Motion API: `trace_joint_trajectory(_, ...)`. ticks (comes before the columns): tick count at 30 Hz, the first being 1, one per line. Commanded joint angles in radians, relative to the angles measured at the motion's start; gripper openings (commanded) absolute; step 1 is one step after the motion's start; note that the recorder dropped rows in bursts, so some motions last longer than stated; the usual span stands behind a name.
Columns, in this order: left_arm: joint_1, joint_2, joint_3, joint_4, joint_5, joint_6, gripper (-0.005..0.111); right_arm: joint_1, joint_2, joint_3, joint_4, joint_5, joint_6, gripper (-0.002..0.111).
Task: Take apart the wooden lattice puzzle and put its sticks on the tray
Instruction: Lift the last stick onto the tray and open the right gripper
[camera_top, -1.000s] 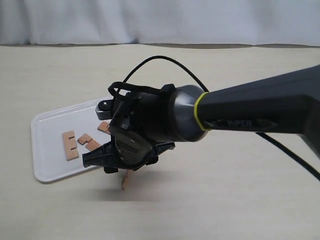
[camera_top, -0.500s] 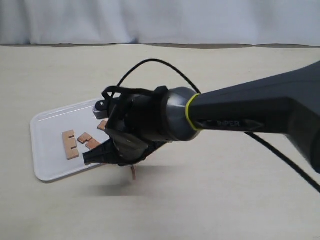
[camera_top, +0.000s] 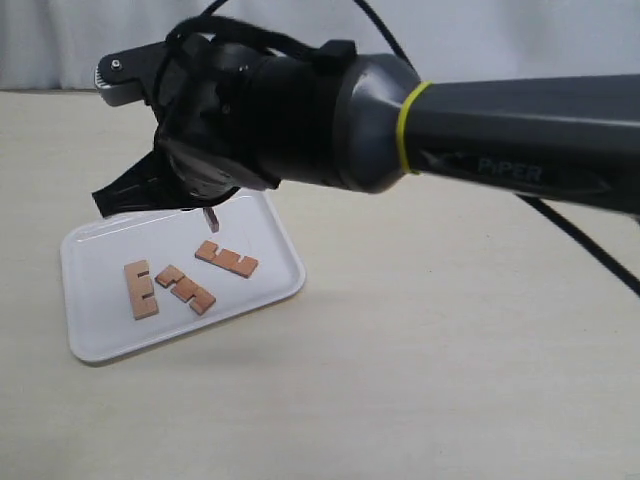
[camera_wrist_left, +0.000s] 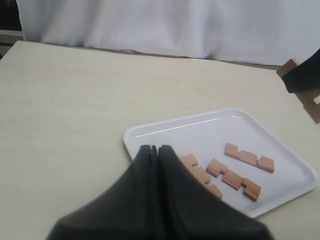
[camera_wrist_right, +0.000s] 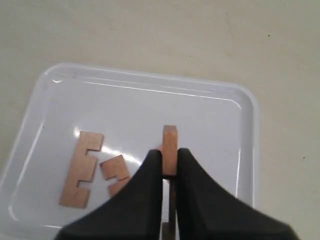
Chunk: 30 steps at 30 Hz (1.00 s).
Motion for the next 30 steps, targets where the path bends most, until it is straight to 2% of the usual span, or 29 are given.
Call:
trace_joint_trajectory(1, 0.0, -0.002, 0.003, 0.004, -0.011, -0.003, 0.0, -0.048, 0.071, -0.006, -0.093, -0.013, 0.001, 0.005)
trace_joint_trajectory(7, 0.0, -0.002, 0.003, 0.004, -0.011, -0.003, 0.0, -0.121, 0.16, -0.006, -0.108, -0.076, 0.001, 0.005)
trace_joint_trajectory(12, 0.0, -0.002, 0.003, 0.004, -0.011, -0.003, 0.0, -0.138, 0.22, -0.008, -0.132, -0.151, -0.003, 0.007)
trace_joint_trajectory(14, 0.0, -0.002, 0.003, 0.004, -0.011, -0.003, 0.0, -0.138, 0.233, -0.008, -0.153, -0.153, -0.003, 0.015)
trace_joint_trajectory(19, 0.0, -0.002, 0.003, 0.004, -0.011, -0.003, 0.0, -0.138, 0.228, -0.008, -0.18, -0.146, -0.001, 0.046)
trace_joint_trajectory(22, 0.0, -0.002, 0.003, 0.004, -0.011, -0.003, 0.0, -0.12, 0.189, -0.008, -0.176, -0.139, -0.005, 0.057)
trace_joint_trajectory(27, 0.0, -0.002, 0.003, 0.004, -0.011, -0.003, 0.0, -0.088, 0.103, -0.008, -0.166, -0.106, -0.024, 0.057)
trace_joint_trajectory(30, 0.0, -0.002, 0.003, 0.004, -0.011, -0.003, 0.0, -0.069, 0.05, -0.008, -0.135, -0.067, -0.093, 0.053)
